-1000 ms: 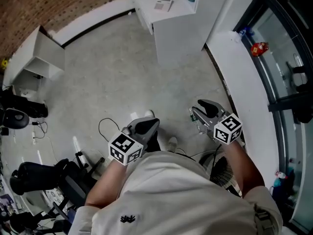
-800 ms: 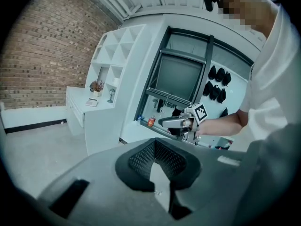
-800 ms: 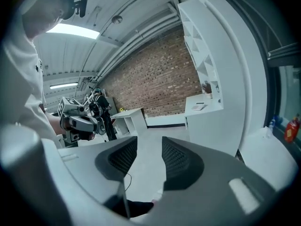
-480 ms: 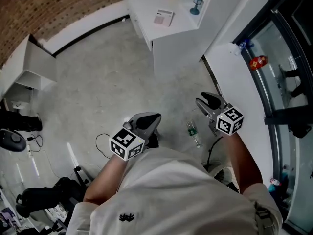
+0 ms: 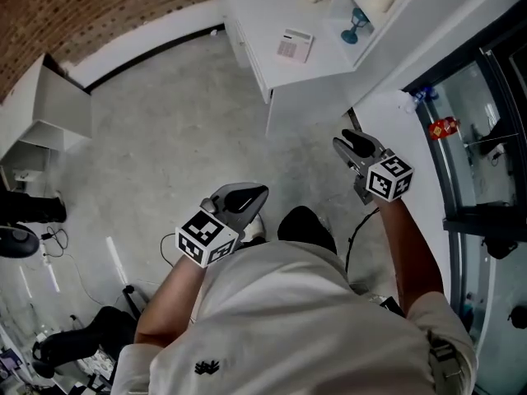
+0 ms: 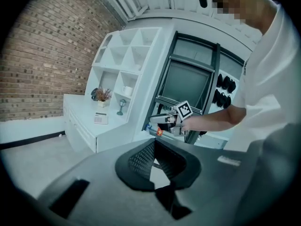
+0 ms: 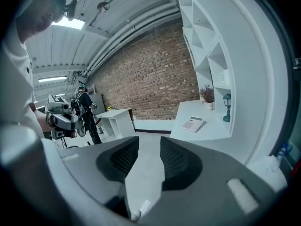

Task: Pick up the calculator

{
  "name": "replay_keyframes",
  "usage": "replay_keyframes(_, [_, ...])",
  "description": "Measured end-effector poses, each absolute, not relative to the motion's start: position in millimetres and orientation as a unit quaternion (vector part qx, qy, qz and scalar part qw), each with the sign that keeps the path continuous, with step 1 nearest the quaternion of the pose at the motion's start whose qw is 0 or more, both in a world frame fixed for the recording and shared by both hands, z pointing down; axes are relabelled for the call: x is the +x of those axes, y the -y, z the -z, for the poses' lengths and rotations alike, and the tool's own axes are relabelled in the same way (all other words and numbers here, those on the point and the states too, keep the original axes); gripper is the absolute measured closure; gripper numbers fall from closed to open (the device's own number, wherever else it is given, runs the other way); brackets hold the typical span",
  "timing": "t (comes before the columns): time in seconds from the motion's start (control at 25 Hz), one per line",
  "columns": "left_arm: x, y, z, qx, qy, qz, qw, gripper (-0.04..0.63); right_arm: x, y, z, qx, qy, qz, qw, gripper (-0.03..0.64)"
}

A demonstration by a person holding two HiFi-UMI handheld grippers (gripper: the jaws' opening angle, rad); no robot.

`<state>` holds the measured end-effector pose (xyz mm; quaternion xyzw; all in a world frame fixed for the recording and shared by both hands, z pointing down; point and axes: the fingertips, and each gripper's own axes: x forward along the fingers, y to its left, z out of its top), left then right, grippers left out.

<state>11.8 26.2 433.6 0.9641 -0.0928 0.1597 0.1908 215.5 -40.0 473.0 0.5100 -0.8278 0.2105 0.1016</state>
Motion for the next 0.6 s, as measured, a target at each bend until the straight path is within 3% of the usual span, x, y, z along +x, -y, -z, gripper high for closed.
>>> replay_keyframes(0.32, [31,56,-436,0.954,0.149,-0.149,0.212,0.589,265,170,-495,0.489,0.842,-0.197,0.117,0.457])
replay_keyframes(0.6, [88,140,-429,0.945,0.201,-0.135,0.217,0.589,320,296,-532,0.460,0.853,-0.215,0.125,0.454])
